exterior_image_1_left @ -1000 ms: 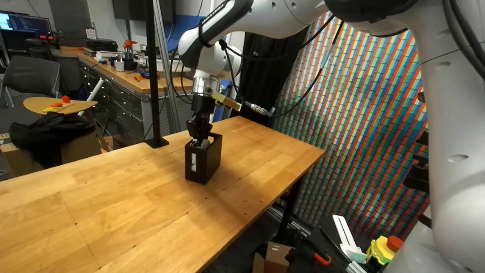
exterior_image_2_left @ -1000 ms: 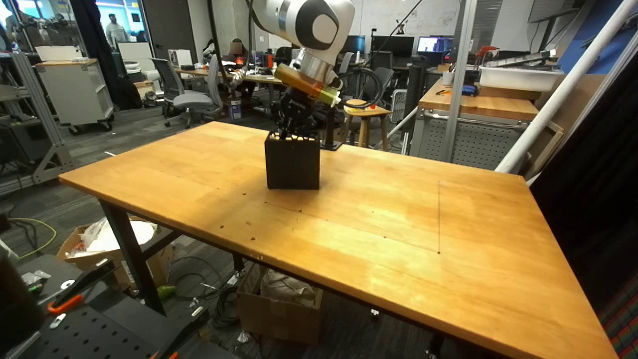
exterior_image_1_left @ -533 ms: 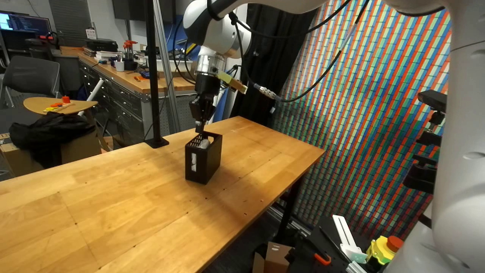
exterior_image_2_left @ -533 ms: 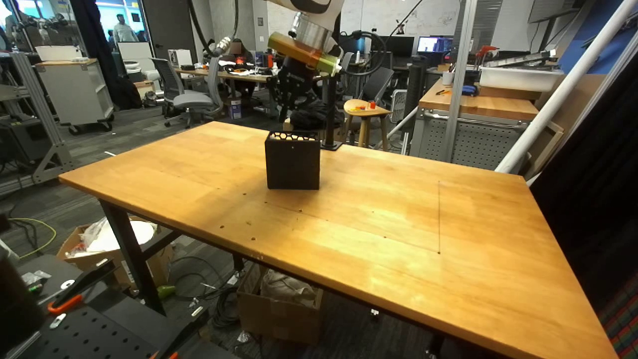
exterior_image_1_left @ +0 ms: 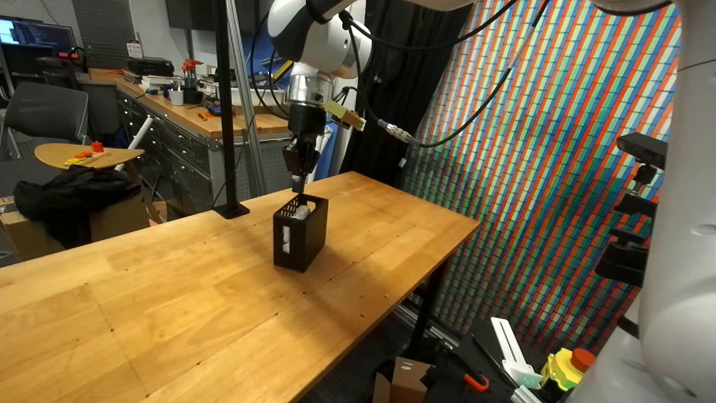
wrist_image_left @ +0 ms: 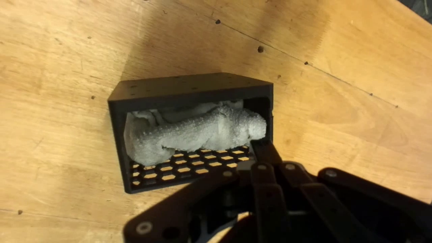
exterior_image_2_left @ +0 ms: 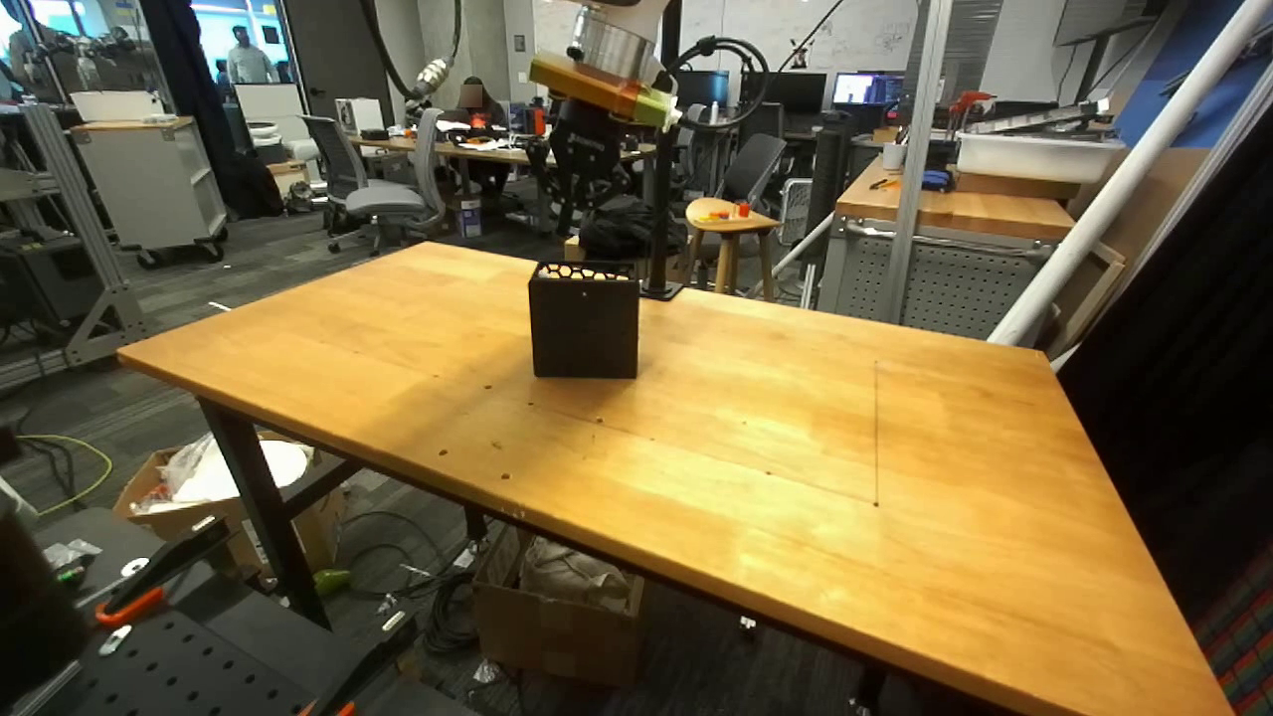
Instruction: Pick up the cloth and put it in the box
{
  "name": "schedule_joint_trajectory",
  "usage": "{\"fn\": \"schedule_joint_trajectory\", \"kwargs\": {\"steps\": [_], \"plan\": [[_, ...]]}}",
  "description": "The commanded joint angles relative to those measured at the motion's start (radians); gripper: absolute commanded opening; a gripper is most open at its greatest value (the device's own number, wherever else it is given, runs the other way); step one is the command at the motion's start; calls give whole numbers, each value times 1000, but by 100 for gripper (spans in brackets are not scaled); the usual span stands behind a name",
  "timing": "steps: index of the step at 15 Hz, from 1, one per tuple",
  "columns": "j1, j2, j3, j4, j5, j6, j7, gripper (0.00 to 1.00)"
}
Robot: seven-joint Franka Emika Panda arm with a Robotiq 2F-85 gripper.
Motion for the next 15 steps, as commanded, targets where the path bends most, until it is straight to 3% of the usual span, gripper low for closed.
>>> {"fn": "schedule_joint_trajectory", "kwargs": {"steps": [1,15], "plan": [[17,-15,-16,-15,-60,31,-59,0],[55,30,-18,-67,-191,217,-30,0]]}}
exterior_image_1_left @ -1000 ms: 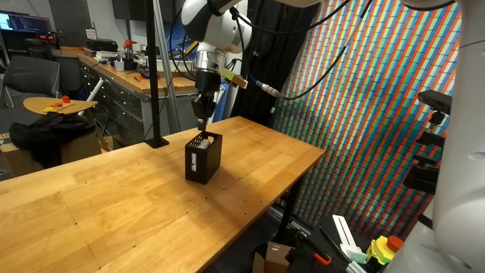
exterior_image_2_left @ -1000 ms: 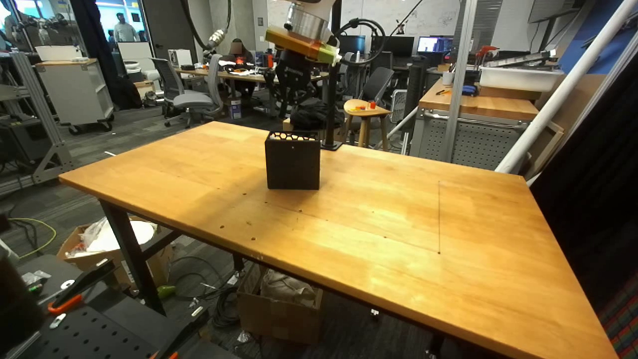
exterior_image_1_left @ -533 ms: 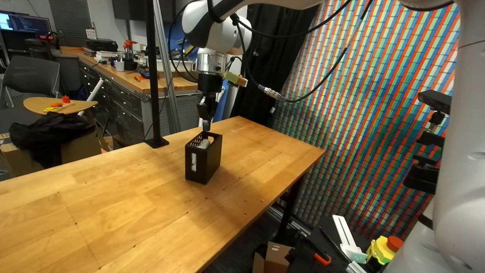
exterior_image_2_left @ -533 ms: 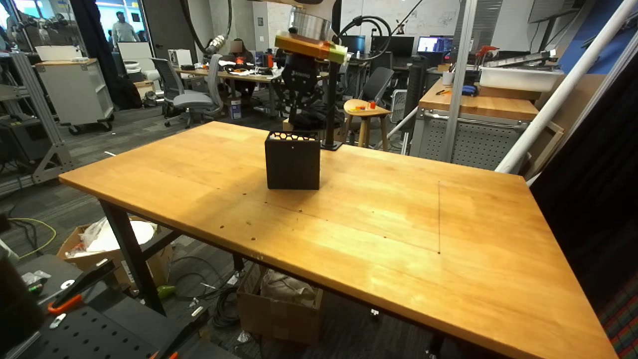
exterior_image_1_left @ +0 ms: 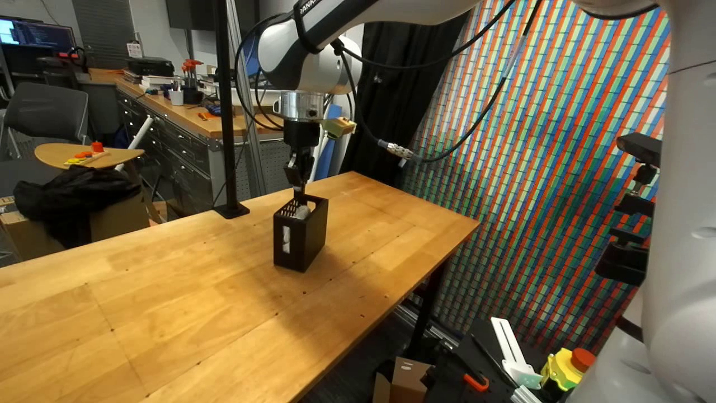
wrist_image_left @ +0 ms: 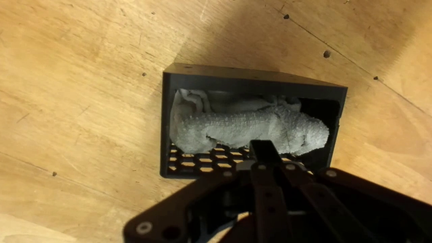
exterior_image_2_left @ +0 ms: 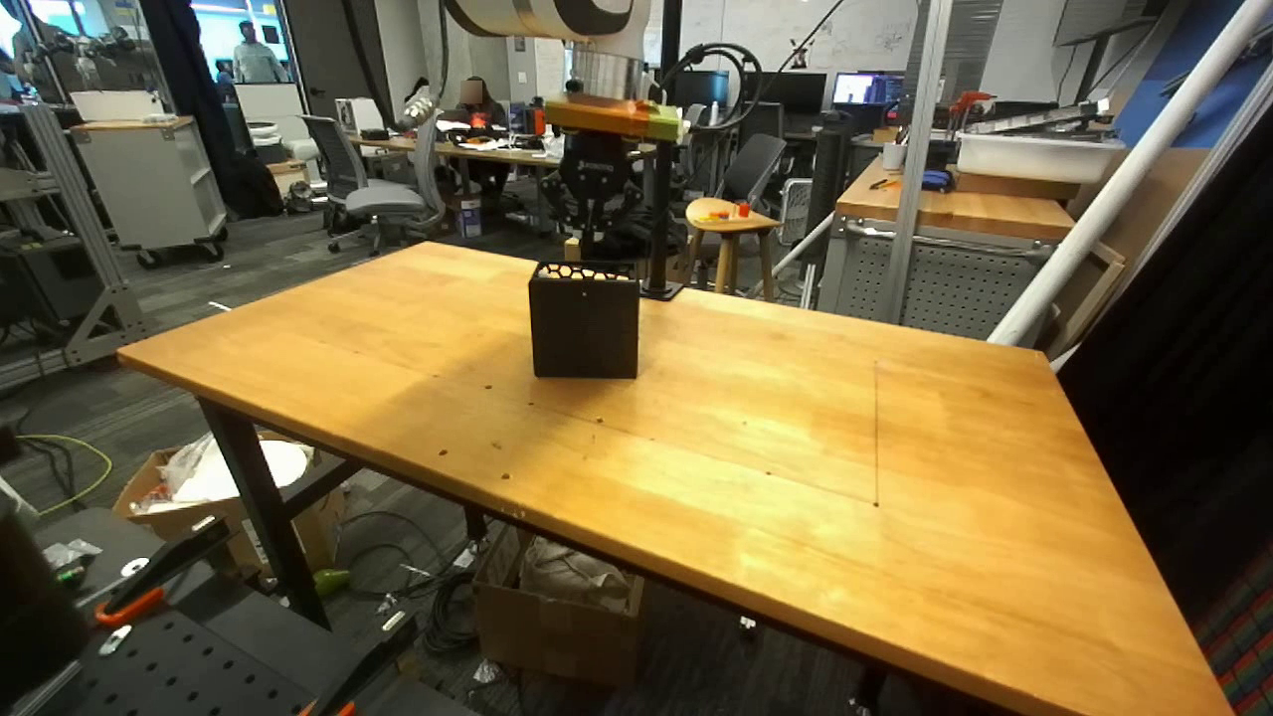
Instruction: Pick up the cloth and put it in the box
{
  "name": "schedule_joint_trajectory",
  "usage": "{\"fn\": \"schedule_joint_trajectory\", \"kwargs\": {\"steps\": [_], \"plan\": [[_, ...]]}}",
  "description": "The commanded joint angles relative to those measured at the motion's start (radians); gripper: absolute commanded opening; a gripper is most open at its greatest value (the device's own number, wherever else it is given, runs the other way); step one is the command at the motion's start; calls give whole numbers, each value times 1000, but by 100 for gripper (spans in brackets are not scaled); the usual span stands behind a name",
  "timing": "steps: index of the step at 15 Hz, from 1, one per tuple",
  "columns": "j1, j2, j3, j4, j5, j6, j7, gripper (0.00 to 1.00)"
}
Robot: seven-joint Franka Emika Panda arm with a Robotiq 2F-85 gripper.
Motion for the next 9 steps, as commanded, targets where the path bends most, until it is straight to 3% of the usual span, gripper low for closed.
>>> {"fn": "schedule_joint_trajectory", "kwargs": {"steps": [1,9], "plan": [[13,9,-14,-28,-30,61,22,0],[-17,92,-23,-56,-4,173,19,0]]}}
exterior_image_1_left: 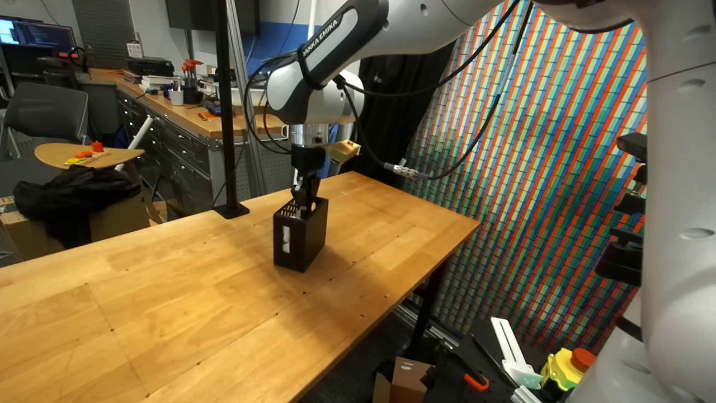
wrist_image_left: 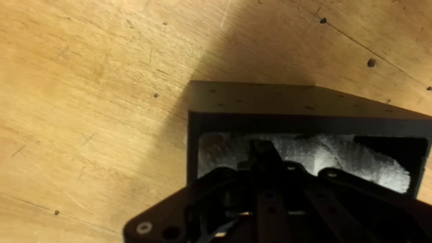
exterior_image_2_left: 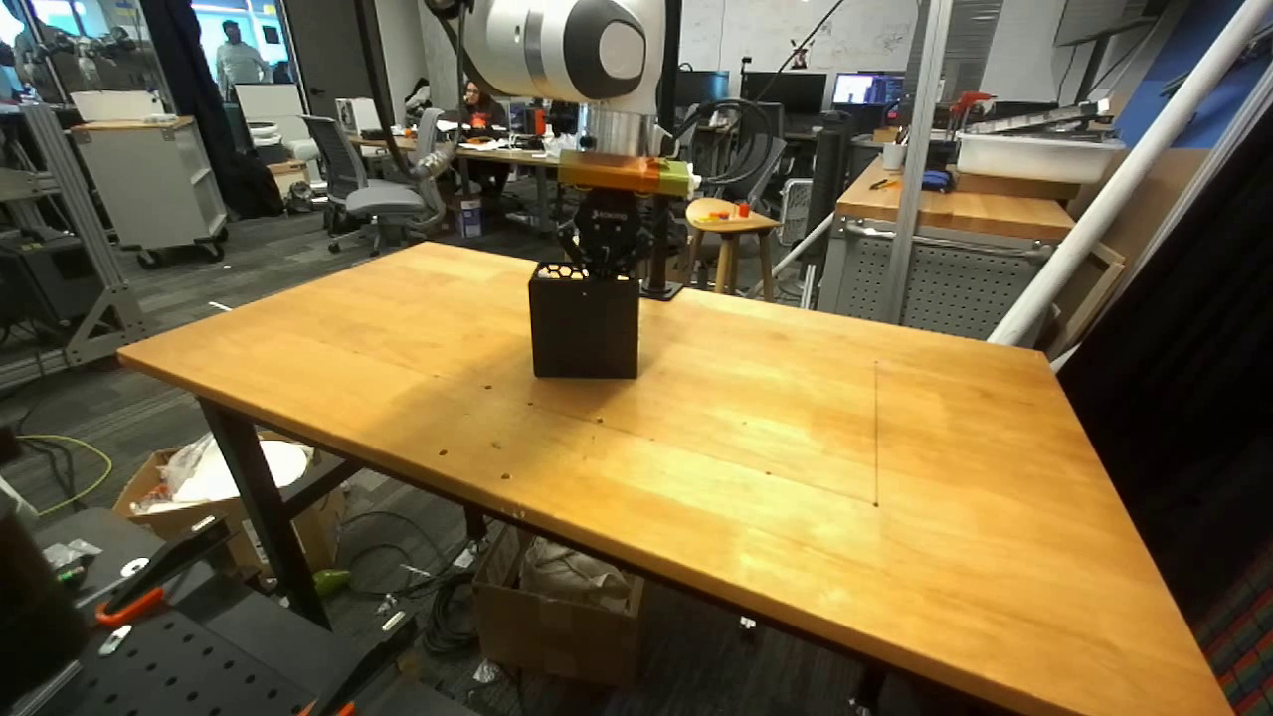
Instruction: Pick up the cloth and put it in the box
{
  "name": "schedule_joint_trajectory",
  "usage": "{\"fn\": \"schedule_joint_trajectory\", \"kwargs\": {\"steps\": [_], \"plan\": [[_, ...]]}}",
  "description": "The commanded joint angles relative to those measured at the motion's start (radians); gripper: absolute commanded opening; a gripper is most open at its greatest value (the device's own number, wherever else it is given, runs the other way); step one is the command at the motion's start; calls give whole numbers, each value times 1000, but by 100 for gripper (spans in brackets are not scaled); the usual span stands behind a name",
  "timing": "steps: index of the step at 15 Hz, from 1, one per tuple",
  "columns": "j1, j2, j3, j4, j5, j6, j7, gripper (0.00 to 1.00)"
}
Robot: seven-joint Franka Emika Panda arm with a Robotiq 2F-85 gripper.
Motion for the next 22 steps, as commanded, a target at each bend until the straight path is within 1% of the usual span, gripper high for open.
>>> {"fn": "schedule_joint_trajectory", "kwargs": {"steps": [1,5,10,14,17,18,20,22], "plan": [[-12,43,2,-3,10,61,10,0],[-21,81,8,0,20,76,15,0],[-23,34,9,-43,25,74,38,0],[-15,-38,6,-96,15,56,65,0],[-14,-114,10,-160,24,42,73,0],[-16,-141,12,-182,34,41,68,0],[-27,-201,23,-228,91,55,37,0],[-24,-262,16,-262,145,57,35,0]]}}
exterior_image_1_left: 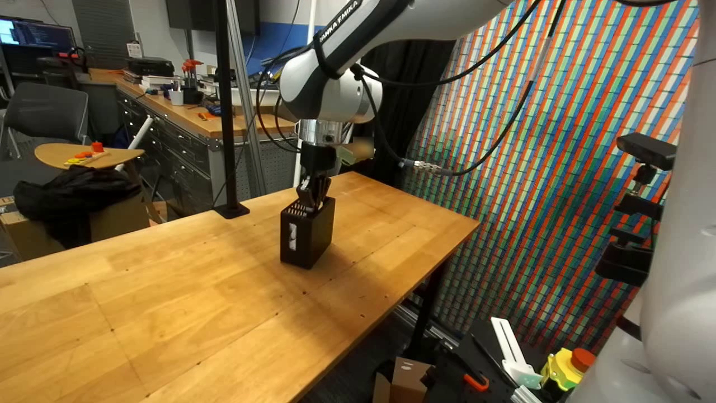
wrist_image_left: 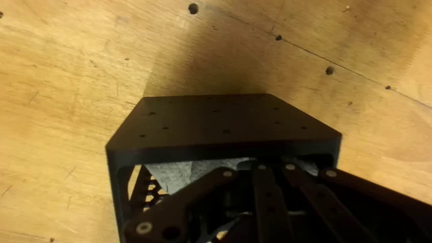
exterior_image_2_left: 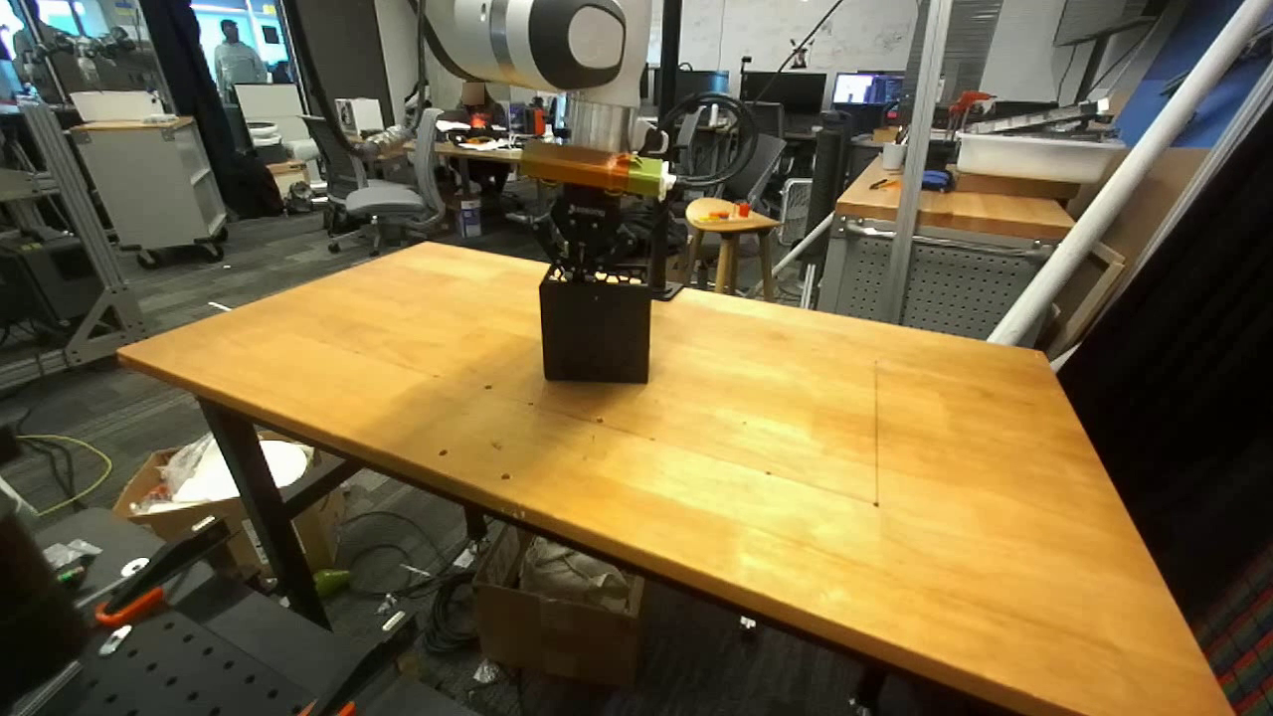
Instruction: Pick up the cloth and put it in the box
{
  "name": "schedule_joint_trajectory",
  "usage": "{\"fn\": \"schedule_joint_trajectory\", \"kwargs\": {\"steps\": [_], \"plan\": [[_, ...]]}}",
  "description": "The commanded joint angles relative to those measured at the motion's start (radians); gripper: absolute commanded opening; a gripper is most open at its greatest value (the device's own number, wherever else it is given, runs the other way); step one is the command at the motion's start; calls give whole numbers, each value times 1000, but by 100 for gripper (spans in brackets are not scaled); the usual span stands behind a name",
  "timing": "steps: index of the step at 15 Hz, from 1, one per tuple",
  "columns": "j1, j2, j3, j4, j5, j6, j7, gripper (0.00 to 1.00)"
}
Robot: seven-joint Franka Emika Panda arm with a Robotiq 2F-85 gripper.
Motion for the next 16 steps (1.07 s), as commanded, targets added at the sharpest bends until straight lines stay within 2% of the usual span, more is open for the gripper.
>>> {"fn": "schedule_joint_trajectory", "kwargs": {"steps": [1,4,8,9,10,11,12,15,16], "plan": [[-12,-162,1,-108,99,6,-23,0],[-5,-258,-31,-132,132,-13,-12,0],[4,-363,-89,-125,107,-52,12,0],[6,-378,-103,-112,99,-73,29,3],[22,-318,-102,-99,101,-44,7,26],[22,-335,-111,-100,101,-53,7,4],[22,-338,-114,-101,101,-54,7,4],[26,-314,-110,-102,102,-52,6,26],[26,-310,-109,-102,102,-52,6,26]]}}
